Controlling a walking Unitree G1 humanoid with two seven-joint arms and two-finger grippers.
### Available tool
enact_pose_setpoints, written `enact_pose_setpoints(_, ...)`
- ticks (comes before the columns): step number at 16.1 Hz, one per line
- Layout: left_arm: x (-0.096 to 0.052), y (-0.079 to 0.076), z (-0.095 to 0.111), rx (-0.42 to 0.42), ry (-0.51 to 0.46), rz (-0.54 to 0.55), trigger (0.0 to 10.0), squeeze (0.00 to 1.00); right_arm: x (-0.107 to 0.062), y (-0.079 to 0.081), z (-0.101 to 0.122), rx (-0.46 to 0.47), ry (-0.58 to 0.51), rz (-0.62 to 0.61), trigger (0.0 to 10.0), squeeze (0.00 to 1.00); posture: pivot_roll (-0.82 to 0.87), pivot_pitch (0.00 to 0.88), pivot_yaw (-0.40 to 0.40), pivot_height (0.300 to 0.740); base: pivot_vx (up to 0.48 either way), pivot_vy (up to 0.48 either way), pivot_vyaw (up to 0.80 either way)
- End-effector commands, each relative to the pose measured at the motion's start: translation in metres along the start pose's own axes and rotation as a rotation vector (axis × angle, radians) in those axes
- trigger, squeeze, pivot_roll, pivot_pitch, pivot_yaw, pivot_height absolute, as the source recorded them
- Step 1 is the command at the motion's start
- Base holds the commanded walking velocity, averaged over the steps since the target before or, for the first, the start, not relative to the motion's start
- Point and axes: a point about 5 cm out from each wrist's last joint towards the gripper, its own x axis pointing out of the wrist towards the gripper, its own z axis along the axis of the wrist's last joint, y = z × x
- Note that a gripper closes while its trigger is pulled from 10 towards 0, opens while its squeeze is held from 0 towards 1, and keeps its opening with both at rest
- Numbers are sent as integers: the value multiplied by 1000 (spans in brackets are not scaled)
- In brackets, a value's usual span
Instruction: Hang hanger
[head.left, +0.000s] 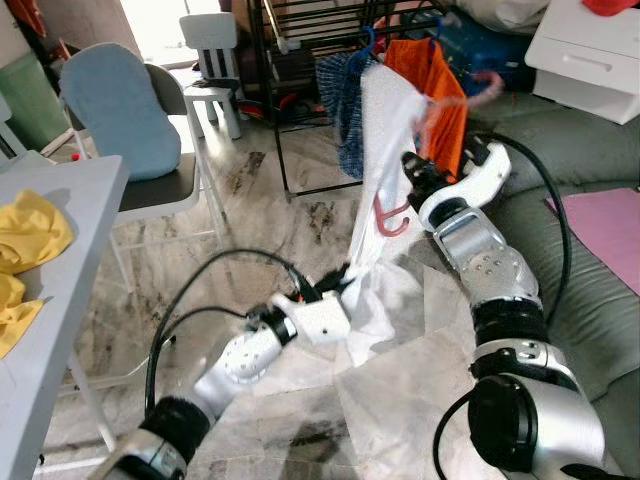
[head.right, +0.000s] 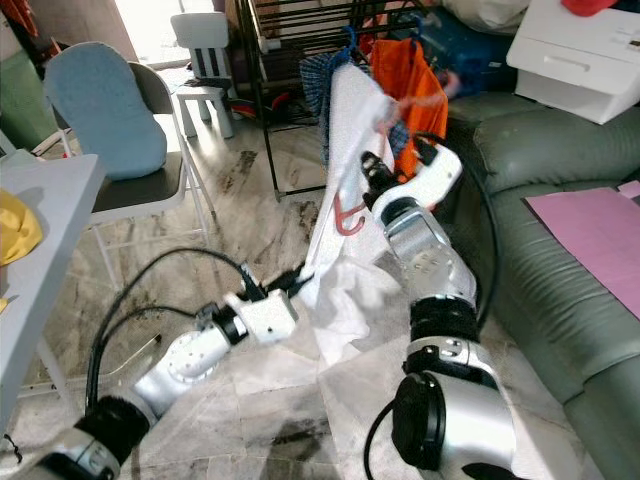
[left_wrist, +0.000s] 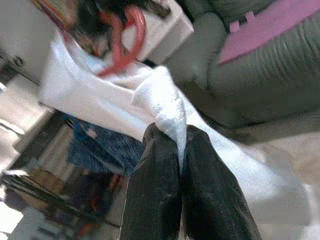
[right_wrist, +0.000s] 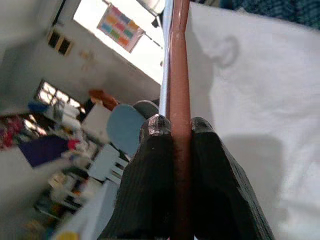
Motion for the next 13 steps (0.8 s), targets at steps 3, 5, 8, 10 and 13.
enact_pose_setpoints(3,-10,-13,-14,-23,79,-80,10000,0,0,36,18,-368,-91,209,10000,0,-182,0,42,740,0,0,0)
enact_pose_setpoints(5,-10,-17,-16,-43,95,-100,10000,0,-8,38,7,-481,-91,262,10000,0,-186,0,40,740,0,0,0)
enact_pose_setpoints(8,-8,-20,-20,-79,123,-93,10000,0,-30,28,-12,-700,-106,316,10000,0,-194,0,41,740,0,0,0)
enact_pose_setpoints(10,-8,-21,-21,-115,131,-93,10000,20,-41,22,-21,-759,-103,335,10000,0,-200,0,41,740,0,0,0)
enact_pose_setpoints(13,-8,-25,-23,-152,143,-104,10000,1000,-50,17,-27,-741,-126,326,10000,0,-201,0,42,740,0,0,0)
